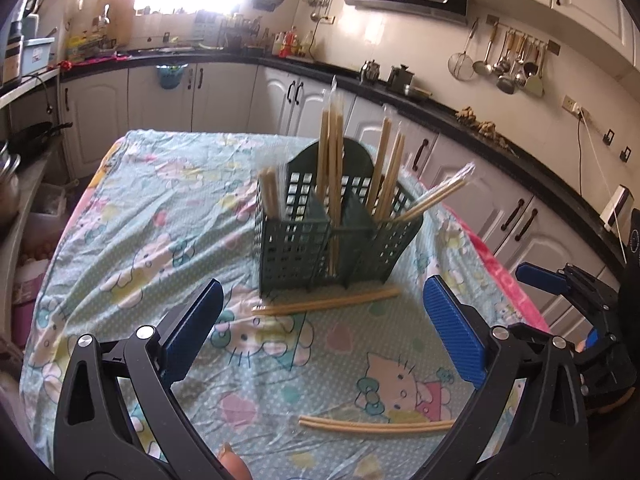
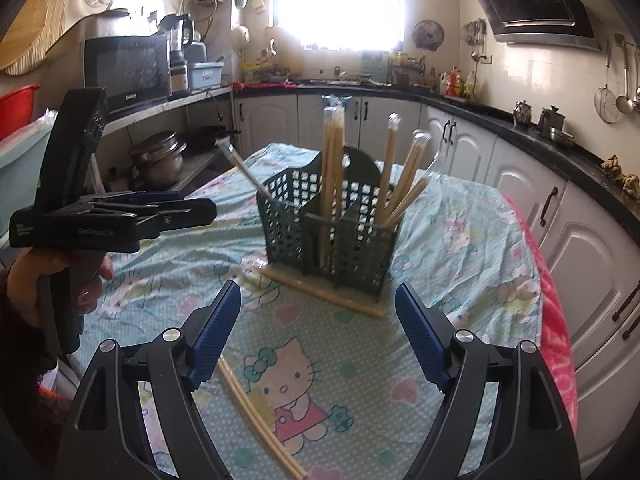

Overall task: Organize utensils
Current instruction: 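Open the right gripper and withdraw it from the caddy, then lower the right gripper over a wrapped chopstick lying on the cloth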

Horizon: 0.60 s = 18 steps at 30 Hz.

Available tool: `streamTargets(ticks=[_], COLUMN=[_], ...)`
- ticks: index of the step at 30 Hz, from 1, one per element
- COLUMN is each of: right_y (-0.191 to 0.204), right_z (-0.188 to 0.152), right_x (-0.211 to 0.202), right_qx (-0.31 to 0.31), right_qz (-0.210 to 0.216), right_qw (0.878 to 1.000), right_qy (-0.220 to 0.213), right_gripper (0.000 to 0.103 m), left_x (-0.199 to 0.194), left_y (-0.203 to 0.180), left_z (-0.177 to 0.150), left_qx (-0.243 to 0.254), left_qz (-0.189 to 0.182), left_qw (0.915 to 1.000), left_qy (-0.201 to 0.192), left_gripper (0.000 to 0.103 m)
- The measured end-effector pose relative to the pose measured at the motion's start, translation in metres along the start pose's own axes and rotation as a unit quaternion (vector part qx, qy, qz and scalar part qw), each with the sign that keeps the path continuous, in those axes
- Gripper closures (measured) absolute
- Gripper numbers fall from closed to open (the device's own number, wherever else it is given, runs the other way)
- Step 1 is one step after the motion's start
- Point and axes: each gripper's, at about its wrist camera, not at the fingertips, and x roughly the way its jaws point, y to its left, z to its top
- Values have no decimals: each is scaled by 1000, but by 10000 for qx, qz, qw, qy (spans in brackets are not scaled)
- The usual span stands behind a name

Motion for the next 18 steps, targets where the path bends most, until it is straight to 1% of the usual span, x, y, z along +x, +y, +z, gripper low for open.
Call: streamTargets(ticks=[11,18], right_y=[20,24], right_z=[-19,-35], right_x=[18,21], right_qx=[-184,-312], right_qz=[231,298], right_qw=[9990,9973], right_qy=[345,594], right_gripper=[26,26], left_x=[16,28], left_y=[16,29], left_z=[-18,-28], left_qx=[-152,-315], left_qz=[71,11], left_qw=[9993,9979], left_qy=[334,573], left_gripper=[11,11])
